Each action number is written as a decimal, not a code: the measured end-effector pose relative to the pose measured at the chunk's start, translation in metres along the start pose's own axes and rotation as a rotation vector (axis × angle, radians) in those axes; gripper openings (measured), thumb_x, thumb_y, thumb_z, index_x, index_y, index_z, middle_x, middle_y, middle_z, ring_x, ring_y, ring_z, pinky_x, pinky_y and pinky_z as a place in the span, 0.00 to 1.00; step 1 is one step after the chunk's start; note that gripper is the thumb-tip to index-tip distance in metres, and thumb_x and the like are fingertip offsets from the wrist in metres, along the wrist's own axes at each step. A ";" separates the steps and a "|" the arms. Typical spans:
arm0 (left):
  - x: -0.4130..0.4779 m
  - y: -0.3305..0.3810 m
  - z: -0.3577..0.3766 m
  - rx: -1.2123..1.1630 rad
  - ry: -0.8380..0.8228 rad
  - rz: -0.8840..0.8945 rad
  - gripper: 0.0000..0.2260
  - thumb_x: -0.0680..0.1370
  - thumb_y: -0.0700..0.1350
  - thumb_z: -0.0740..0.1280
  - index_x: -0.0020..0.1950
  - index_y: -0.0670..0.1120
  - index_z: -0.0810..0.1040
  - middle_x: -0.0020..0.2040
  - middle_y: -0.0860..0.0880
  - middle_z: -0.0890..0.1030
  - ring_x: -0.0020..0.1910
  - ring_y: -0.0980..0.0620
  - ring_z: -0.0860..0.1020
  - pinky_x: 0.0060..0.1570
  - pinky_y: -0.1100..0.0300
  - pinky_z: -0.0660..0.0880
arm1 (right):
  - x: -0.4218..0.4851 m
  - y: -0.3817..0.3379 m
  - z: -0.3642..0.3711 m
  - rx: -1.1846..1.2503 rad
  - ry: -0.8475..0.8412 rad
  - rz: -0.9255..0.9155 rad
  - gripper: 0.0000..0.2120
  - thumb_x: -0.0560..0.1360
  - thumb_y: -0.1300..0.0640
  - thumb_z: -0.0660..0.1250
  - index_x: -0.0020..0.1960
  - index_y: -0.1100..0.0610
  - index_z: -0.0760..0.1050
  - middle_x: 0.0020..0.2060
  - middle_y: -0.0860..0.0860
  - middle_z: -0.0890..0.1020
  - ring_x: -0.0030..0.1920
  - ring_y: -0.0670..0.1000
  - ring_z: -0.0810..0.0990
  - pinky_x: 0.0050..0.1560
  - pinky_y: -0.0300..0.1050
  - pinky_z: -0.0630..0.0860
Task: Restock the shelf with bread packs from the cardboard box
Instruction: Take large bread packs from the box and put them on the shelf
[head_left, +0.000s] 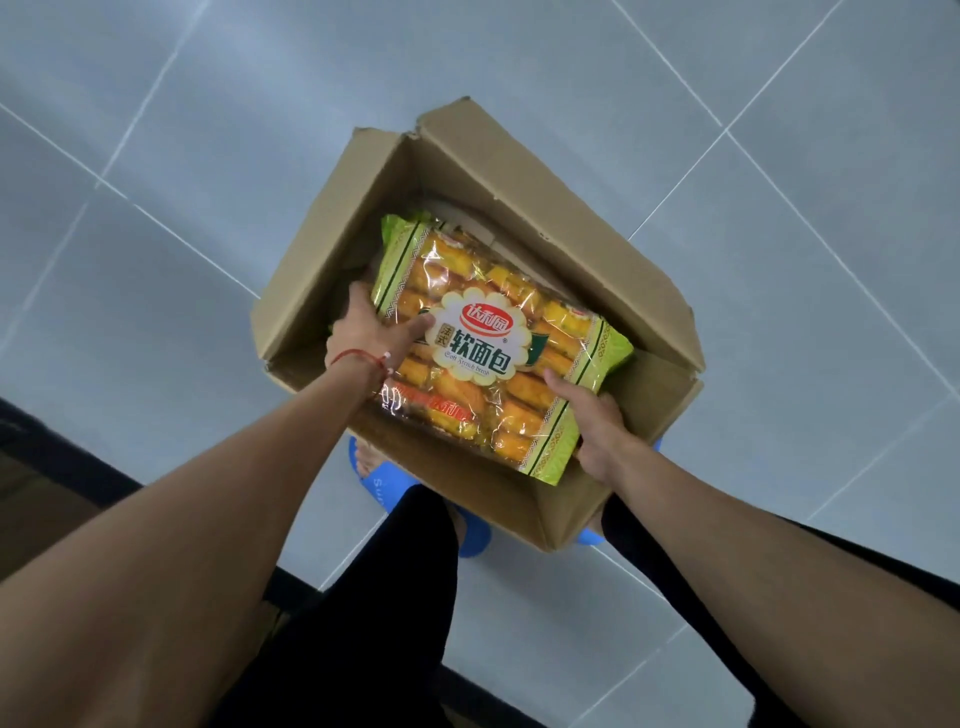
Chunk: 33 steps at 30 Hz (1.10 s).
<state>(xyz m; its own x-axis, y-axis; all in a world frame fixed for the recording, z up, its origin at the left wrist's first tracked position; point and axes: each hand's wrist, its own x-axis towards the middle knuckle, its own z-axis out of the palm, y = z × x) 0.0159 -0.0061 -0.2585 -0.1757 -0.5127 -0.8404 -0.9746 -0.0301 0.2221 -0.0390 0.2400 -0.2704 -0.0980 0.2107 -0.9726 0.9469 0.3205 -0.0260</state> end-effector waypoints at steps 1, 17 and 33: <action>0.002 -0.001 0.001 -0.024 -0.009 -0.012 0.34 0.71 0.58 0.76 0.70 0.51 0.64 0.60 0.48 0.79 0.46 0.50 0.80 0.38 0.57 0.74 | 0.003 0.001 0.000 -0.010 -0.014 -0.003 0.39 0.65 0.42 0.82 0.70 0.51 0.72 0.51 0.55 0.87 0.45 0.57 0.89 0.41 0.56 0.85; -0.025 -0.004 0.005 -0.175 -0.030 -0.091 0.42 0.59 0.64 0.79 0.69 0.55 0.69 0.58 0.50 0.82 0.52 0.46 0.83 0.54 0.44 0.80 | -0.016 0.019 -0.015 0.083 0.009 -0.181 0.31 0.73 0.43 0.76 0.73 0.45 0.71 0.62 0.50 0.83 0.61 0.56 0.83 0.62 0.64 0.80; -0.313 0.091 -0.077 -0.328 0.095 0.126 0.28 0.65 0.58 0.80 0.59 0.54 0.73 0.47 0.56 0.80 0.46 0.52 0.82 0.50 0.49 0.81 | -0.285 -0.009 -0.173 0.026 -0.065 -0.455 0.21 0.78 0.47 0.72 0.70 0.48 0.73 0.58 0.45 0.82 0.53 0.44 0.81 0.44 0.39 0.76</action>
<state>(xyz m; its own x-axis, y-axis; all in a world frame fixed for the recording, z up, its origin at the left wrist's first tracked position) -0.0069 0.0856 0.0626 -0.2629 -0.6071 -0.7499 -0.8467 -0.2274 0.4810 -0.0728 0.3370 0.0472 -0.4869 -0.0050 -0.8735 0.8196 0.3430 -0.4588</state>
